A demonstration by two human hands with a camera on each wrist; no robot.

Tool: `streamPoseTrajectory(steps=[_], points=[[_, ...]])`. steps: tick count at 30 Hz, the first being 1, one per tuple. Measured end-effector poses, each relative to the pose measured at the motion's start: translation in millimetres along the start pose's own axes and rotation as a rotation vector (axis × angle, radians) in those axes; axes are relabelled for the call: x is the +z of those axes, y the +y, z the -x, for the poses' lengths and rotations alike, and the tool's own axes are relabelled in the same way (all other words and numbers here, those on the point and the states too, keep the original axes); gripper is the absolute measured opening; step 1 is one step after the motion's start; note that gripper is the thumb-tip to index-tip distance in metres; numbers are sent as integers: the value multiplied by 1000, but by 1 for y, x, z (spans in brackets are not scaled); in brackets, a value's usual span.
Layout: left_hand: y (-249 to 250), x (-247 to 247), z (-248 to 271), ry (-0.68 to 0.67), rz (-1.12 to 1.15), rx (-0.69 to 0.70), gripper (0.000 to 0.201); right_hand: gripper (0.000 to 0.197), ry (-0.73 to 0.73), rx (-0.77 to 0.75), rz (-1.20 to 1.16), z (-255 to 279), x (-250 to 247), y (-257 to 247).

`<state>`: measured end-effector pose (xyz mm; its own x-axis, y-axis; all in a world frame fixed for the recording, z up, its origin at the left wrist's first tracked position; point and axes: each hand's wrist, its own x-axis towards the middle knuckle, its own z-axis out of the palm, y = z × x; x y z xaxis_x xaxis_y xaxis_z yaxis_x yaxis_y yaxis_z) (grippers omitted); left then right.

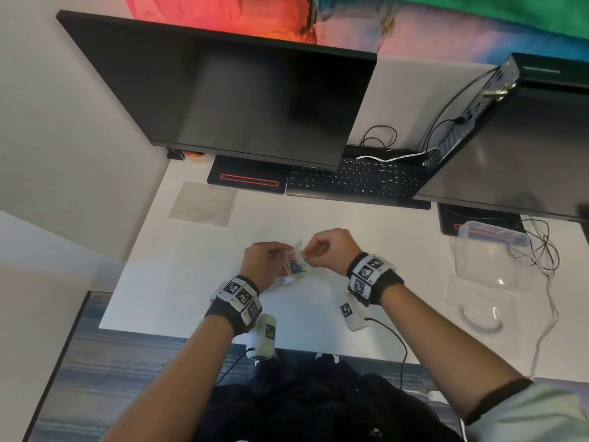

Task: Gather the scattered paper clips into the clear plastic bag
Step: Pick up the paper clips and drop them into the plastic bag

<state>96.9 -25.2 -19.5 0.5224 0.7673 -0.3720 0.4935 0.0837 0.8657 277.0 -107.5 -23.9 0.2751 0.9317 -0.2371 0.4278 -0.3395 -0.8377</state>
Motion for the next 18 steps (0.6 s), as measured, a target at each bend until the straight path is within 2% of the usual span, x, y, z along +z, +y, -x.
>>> streamPoseTrajectory(steps=[4,6,8,9,13,16,18], points=[[4,5,5,-16,46,-18,22,14,-114,-73,82,0,8,-6],[3,6,4,-6,30,-11,21,13,-47,-95,71,6,2,-1],[2,6,3,4,19,-8,19,13,60,-42,70,16,-11,16],[2,6,2,3,19,-13,19,15,54,13,129,22,-17,29],[5,8,3,-24,12,-9,19,21,-209,282,451,52,-25,81],[7,12,0,-49,-8,-1,21,29,-184,258,469,66,-18,97],[11,15,-1,-57,-21,10,22,27,-181,237,457,70,-16,98]])
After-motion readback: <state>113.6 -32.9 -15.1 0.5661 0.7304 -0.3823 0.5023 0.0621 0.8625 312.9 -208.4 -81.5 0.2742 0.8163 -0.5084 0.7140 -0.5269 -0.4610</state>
